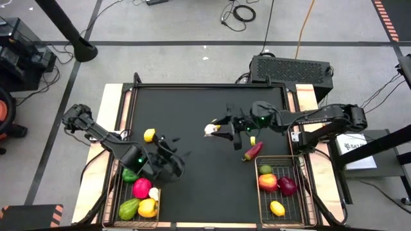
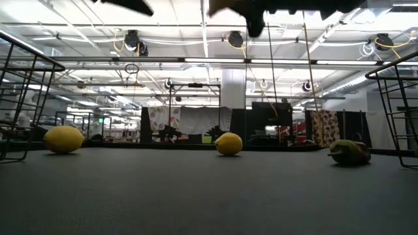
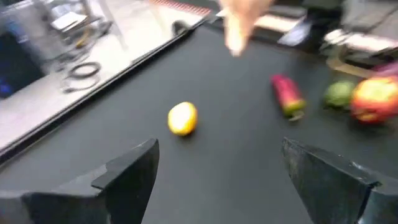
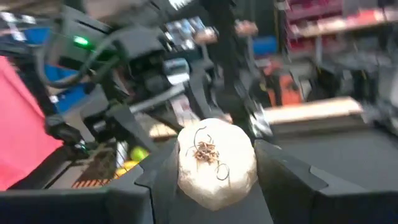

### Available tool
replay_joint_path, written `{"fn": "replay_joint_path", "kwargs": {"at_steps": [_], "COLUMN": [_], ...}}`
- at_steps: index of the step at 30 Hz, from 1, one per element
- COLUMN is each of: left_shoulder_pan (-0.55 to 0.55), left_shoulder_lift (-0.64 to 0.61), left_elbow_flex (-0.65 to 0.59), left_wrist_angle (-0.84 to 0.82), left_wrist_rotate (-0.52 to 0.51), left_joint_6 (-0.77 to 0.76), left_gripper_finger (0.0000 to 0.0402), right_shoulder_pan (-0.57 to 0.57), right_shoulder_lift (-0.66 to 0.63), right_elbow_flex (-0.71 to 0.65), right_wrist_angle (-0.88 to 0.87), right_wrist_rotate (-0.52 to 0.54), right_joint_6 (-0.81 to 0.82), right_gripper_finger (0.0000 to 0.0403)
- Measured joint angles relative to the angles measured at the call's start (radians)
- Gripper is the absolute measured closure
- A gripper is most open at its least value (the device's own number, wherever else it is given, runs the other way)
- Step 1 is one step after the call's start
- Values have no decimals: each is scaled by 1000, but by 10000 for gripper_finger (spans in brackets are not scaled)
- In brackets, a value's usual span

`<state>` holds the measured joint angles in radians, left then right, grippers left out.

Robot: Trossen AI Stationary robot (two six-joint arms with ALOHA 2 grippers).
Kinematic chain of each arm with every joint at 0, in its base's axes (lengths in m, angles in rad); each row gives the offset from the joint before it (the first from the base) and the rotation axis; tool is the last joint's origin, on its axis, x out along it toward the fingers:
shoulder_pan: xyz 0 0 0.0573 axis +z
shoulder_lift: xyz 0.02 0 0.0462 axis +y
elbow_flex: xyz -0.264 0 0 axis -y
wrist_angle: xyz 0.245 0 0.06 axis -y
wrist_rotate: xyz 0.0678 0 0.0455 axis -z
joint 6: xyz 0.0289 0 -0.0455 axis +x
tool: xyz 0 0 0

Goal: Sort produce into baskets
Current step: Put the garlic into the left gold wire basket

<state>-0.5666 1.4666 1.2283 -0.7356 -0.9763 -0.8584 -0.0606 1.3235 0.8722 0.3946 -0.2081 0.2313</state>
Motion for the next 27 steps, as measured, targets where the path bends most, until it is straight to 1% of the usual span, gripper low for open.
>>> {"fn": "replay_joint_path", "kwargs": {"at_steps": [3,7,13,15,17,20,21,22,24,27], "left_shoulder_pan": [-15,-3,39,52,71,104,113,120,130,141], "left_shoulder_lift": [0,0,9,13,18,46,62,76,91,98], "left_elbow_flex": [-18,-59,-83,-84,-84,-84,-84,-84,-84,-84], "left_wrist_angle": [142,313,521,553,564,581,598,618,627,622], "left_wrist_rotate": [-1,20,184,225,280,412,437,454,456,454], "left_joint_6": [110,246,457,498,506,508,520,532,554,554], "left_gripper_finger": [57,57,57,57,57,57,57,57,57,57], "right_shoulder_pan": [39,100,177,190,196,200,200,200,200,200], "right_shoulder_lift": [0,3,48,66,79,95,101,103,103,103], "right_elbow_flex": [0,0,0,0,0,0,0,0,0,0], "right_wrist_angle": [62,82,88,99,105,120,125,120,115,91], "right_wrist_rotate": [0,1,0,1,3,4,4,4,9,52], "right_joint_6": [-49,-134,-236,-251,-255,-255,-255,-255,-254,-254], "right_gripper_finger": [214,213,213,213,213,213,213,213,213,213]}}
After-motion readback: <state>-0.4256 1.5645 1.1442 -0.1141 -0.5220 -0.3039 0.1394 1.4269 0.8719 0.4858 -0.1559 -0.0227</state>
